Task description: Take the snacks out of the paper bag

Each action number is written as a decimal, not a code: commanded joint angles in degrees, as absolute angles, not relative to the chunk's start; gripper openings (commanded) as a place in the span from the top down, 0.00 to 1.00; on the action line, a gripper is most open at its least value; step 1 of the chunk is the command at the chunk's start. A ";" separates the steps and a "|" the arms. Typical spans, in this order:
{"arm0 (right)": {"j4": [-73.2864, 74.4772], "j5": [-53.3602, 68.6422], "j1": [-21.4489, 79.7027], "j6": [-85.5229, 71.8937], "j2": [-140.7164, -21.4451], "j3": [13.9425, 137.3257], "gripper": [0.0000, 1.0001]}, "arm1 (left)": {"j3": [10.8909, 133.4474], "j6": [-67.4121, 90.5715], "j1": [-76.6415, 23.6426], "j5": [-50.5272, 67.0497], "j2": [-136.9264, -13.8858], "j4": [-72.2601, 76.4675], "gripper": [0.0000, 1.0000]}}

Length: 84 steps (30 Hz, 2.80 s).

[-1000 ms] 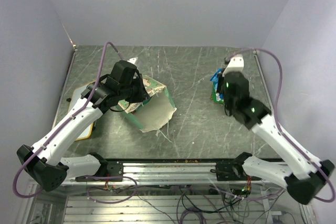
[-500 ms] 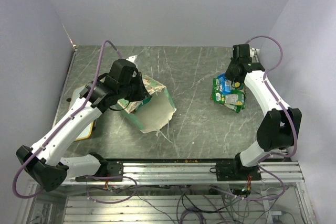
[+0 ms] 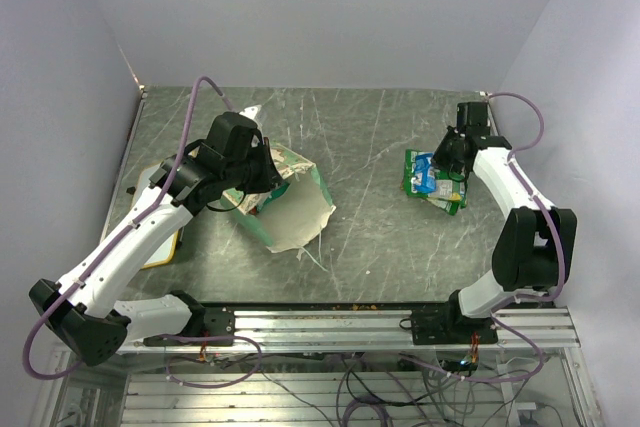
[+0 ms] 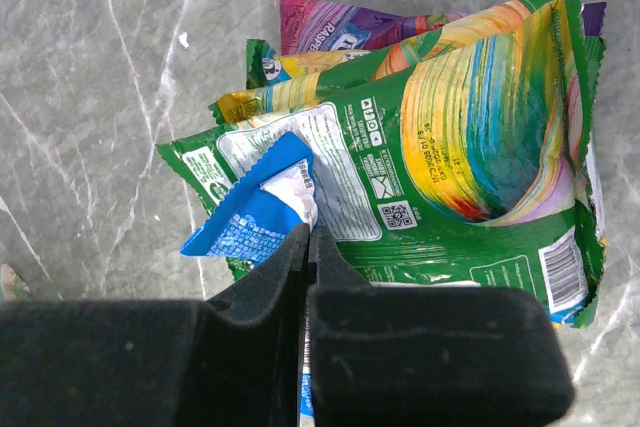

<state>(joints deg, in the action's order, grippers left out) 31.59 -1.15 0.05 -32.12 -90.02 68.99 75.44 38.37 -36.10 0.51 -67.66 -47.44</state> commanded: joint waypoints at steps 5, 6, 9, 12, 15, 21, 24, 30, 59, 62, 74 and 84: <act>25.92 -1.03 -0.26 -31.40 -87.72 66.91 1.00 | 76.33 37.39 -35.77 1.68 -66.53 -47.01 0.93; 25.43 -0.81 -0.22 -31.02 -87.52 66.60 1.00 | 76.22 37.44 -35.77 1.79 -66.63 -46.94 0.93; 24.10 -0.81 -0.26 -30.51 -86.61 65.84 0.99 | 75.94 37.48 -35.77 2.10 -66.54 -46.64 0.93; 24.56 -1.63 -0.26 -29.84 -86.21 66.21 0.90 | 75.78 37.61 -35.73 2.36 -66.62 -46.63 0.93; 25.44 -2.24 -0.20 -29.05 -85.90 66.93 0.76 | 75.45 37.69 -35.77 2.67 -66.62 -46.24 0.93; 23.33 -0.88 -0.26 -23.13 -80.04 67.61 0.40 | 75.85 37.92 -35.77 2.86 -67.23 -45.82 0.93; 21.13 1.92 0.24 -20.78 -77.42 67.04 0.34 | 75.76 38.10 -35.77 3.33 -67.62 -45.28 0.93; 15.11 10.25 8.46 -14.22 -74.82 60.75 0.31 | 75.94 38.53 -35.77 3.78 -68.46 -44.65 0.93; -12.27 31.54 52.02 36.83 -64.62 37.29 0.27 | 72.29 36.77 -35.77 12.92 -60.41 -46.96 0.93; -16.71 28.74 55.67 42.34 -63.37 34.09 0.28 | 73.66 35.34 -35.77 12.76 -60.59 -48.03 0.93; -26.52 23.74 62.81 49.24 -72.39 33.73 0.52 | 74.42 35.36 -35.78 12.58 -58.58 -46.49 0.93; -51.46 3.99 67.34 52.05 -89.72 35.94 0.48 | 75.67 34.38 -35.82 14.13 -60.87 -46.60 0.93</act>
